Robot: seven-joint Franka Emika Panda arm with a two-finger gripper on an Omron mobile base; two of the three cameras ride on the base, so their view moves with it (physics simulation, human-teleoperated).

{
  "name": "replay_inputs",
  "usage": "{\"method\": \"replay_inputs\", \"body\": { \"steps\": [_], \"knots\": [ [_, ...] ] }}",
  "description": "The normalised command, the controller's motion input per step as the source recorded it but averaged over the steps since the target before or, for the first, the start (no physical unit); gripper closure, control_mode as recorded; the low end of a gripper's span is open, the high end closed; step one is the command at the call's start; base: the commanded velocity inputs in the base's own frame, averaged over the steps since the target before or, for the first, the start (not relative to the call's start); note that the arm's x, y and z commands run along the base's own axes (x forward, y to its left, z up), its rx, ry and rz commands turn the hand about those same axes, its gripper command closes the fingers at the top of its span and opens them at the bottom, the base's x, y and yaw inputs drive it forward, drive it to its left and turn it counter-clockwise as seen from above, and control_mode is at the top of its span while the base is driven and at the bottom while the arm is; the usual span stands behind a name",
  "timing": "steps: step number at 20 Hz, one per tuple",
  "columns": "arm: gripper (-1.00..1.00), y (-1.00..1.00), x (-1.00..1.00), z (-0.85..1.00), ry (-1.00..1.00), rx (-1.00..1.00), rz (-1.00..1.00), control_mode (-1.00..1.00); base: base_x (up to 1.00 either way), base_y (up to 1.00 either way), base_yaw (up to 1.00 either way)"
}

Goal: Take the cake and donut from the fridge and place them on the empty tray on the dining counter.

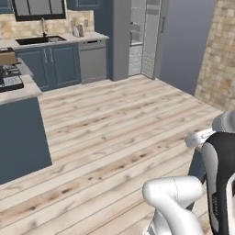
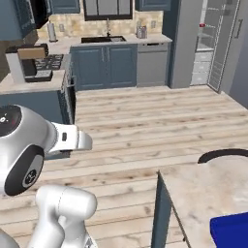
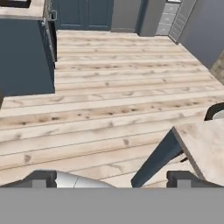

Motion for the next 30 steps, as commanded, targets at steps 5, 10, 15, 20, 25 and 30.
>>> {"method": "replay_inputs", "body": {
  "steps": [5, 10, 15, 20, 25, 30],
  "knots": [
    [-1.00, 0.00, 0.00, 0.00, 0.00, 0.00, 0.00, 1.00, 1.00, -0.80, 0.05],
    [-1.00, 0.00, 0.00, 0.00, 0.00, 0.00, 0.00, 1.00, 1.00, -0.15, -0.03],
    [-1.00, 0.00, 0.00, 0.00, 0.00, 0.00, 0.00, 1.00, 1.00, 0.58, -0.19],
    [-1.00, 0.00, 0.00, 0.00, 0.00, 0.00, 0.00, 1.00, 1.00, 0.33, -0.45],
    [-1.00, 0.00, 0.00, 0.00, 0.00, 0.00, 0.00, 1.00, 1.00, 0.29, -0.64],
    [-1.00, 0.00, 0.00, 0.00, 0.00, 0.00, 0.00, 1.00, 1.00, 0.45, -0.68]
  ]
}}
